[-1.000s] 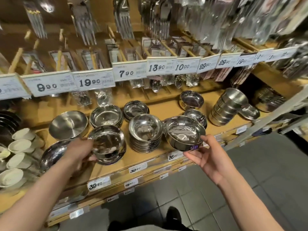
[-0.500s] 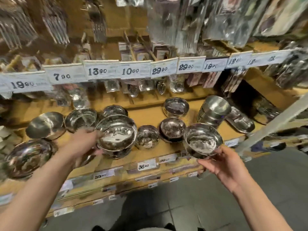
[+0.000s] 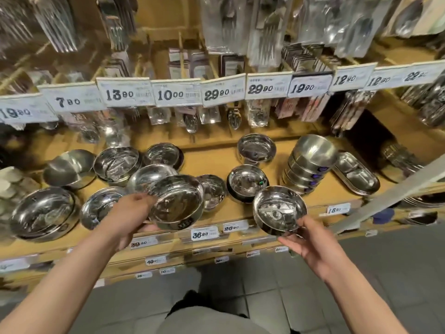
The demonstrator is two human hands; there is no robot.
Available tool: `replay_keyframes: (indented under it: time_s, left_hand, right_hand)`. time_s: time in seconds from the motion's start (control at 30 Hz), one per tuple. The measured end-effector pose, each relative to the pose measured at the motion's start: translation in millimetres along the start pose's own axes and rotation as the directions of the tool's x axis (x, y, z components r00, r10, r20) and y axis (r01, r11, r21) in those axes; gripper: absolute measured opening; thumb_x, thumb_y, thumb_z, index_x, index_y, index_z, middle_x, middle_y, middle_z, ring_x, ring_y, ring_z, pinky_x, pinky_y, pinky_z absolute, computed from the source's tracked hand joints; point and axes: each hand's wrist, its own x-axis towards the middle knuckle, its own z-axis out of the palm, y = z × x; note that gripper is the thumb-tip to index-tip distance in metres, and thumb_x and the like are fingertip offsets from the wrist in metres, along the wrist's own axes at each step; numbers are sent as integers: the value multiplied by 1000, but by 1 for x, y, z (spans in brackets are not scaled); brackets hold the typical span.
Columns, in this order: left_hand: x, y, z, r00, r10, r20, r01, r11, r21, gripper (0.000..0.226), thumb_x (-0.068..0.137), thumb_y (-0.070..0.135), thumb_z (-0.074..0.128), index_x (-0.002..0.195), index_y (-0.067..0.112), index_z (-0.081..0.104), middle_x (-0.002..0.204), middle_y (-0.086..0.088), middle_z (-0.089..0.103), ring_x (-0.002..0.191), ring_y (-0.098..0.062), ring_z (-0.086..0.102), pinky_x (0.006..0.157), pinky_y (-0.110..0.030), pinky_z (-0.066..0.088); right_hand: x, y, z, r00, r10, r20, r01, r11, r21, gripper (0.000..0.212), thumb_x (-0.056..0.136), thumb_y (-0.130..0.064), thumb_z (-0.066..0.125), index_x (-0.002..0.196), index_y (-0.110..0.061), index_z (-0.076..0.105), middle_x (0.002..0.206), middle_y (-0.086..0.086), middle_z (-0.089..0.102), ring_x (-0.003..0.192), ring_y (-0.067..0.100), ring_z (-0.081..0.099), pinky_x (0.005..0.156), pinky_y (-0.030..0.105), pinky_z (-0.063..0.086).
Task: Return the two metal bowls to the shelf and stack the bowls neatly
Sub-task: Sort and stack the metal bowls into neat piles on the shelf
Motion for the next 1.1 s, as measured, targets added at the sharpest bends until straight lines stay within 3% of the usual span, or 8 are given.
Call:
replay_keyframes:
  time_s: [0.13, 0.2, 0.37, 0.53, 0.7, 0.8, 1.0, 1.1]
  left_hand:
    - [11, 6, -35, 997, 2, -74, -8, 996, -84, 19, 101, 13, 57, 91, 1, 69, 84, -19, 77, 73, -28, 75, 67, -35, 61]
    - [15, 9, -60, 992, 3, -127, -22, 989, -143, 19, 100, 12, 57, 88, 3, 69, 81, -17, 75, 65, -24, 72, 50, -28, 58]
    - [9, -5, -122, 952, -62, -301, -2, 978, -209, 14, 99, 10, 58, 91, 6, 69, 69, -7, 76, 56, -16, 72, 46, -26, 58]
    - [-14, -36, -145, 914, -129, -386, 16, 959, -284, 14, 99, 10, 61, 89, 1, 65, 58, 0, 70, 46, -7, 66, 43, -25, 57]
    - [-31, -41, -133, 921, -180, -347, 57, 940, -335, 12, 100, 4, 55, 91, 3, 64, 76, -11, 70, 46, -9, 68, 42, -23, 55]
    - [-34, -35, -123, 953, -150, -262, 61, 946, -319, 11, 100, 5, 56, 93, 5, 64, 66, -4, 74, 52, -7, 70, 45, -23, 56]
    - [-25, -20, -103, 975, -115, -188, 69, 969, -238, 11, 100, 11, 58, 102, 3, 66, 97, -13, 73, 68, -14, 75, 53, -30, 63]
    - [-18, -12, -92, 985, -93, -145, 55, 968, -245, 9, 100, 8, 58, 95, 8, 66, 88, -9, 79, 76, -20, 78, 57, -35, 64]
  right_hand:
    - [0, 1, 16, 999, 14, 44, -12, 999, -30, 20, 94, 2, 53, 113, -4, 52, 117, 26, 64, 102, 41, 62, 73, 51, 63]
    - [-1, -4, 30, 995, 22, 93, -18, 999, -45, 11, 93, 5, 52, 97, -5, 52, 96, 20, 69, 84, 35, 64, 69, 49, 65]
    - [1, -13, 85, 982, 0, 190, 0, 1000, 1, 12, 93, 2, 53, 88, -9, 50, 64, 5, 67, 63, 22, 60, 61, 42, 64]
    - [12, 0, 129, 980, 53, 190, -39, 996, -76, 13, 98, -8, 55, 110, -5, 61, 100, 19, 73, 84, 28, 76, 57, 33, 63]
    - [34, 16, 159, 991, 96, 99, -71, 971, -227, 8, 100, -10, 56, 97, -6, 61, 85, 13, 75, 66, 19, 74, 47, 25, 60]
    - [50, 22, 173, 996, 73, 48, -56, 955, -292, 5, 100, -13, 59, 101, -8, 61, 94, 10, 70, 77, 17, 68, 44, 20, 55]
    - [63, 35, 181, 998, 61, -13, -62, 964, -260, 7, 99, -10, 60, 98, -3, 57, 111, 15, 65, 99, 25, 67, 63, 29, 62]
    - [64, 40, 180, 998, 58, -36, -65, 961, -270, 6, 99, -8, 61, 102, -3, 59, 112, 17, 64, 104, 27, 68, 61, 29, 62]
